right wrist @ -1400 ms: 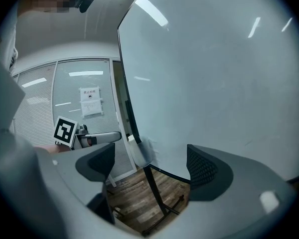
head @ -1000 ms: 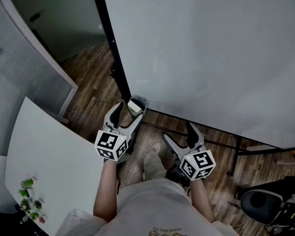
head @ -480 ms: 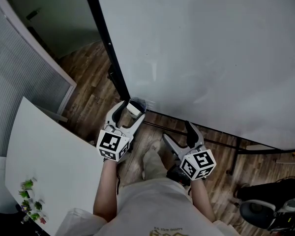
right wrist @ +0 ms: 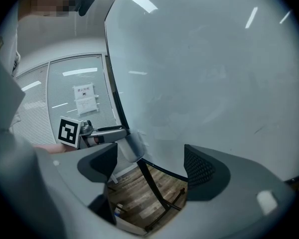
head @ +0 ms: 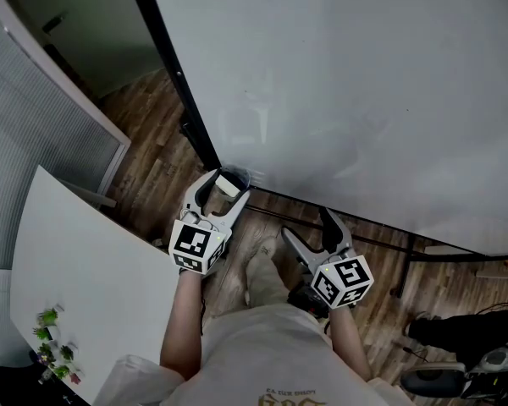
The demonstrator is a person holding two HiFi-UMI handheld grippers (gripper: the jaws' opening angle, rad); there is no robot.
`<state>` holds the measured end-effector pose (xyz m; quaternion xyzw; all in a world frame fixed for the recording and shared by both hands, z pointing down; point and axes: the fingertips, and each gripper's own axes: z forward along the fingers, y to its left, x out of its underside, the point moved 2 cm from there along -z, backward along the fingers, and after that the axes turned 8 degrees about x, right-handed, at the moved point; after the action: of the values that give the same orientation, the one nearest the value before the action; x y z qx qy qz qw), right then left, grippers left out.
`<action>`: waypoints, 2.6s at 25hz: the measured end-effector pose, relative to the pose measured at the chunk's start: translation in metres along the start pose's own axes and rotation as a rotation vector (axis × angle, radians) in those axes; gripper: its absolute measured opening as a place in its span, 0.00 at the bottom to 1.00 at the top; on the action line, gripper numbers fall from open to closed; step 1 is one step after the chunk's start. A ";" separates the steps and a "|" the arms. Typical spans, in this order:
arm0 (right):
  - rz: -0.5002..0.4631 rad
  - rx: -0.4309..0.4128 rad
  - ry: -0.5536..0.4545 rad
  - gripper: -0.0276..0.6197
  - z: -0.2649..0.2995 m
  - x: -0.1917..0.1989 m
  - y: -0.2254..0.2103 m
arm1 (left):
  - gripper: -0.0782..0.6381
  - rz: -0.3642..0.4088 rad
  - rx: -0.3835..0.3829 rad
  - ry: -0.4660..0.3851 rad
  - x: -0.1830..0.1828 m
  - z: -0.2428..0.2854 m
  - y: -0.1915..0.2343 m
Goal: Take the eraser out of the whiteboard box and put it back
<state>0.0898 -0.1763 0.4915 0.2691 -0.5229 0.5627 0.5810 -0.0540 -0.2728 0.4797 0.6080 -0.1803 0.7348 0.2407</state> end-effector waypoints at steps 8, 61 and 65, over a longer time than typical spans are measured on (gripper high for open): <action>0.014 0.004 0.004 0.68 -0.004 0.002 -0.007 | 0.47 0.001 -0.034 -0.005 0.000 0.000 0.002; 0.033 -0.027 -0.079 0.66 -0.034 -0.019 0.010 | 0.47 0.054 -0.098 -0.135 -0.056 -0.044 -0.015; 0.025 -0.040 -0.085 0.66 -0.034 -0.021 0.014 | 0.47 0.052 -0.102 -0.152 -0.060 -0.048 -0.017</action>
<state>0.0914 -0.1504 0.4579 0.2746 -0.5615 0.5476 0.5563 -0.0740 -0.2402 0.4111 0.6442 -0.2510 0.6822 0.2377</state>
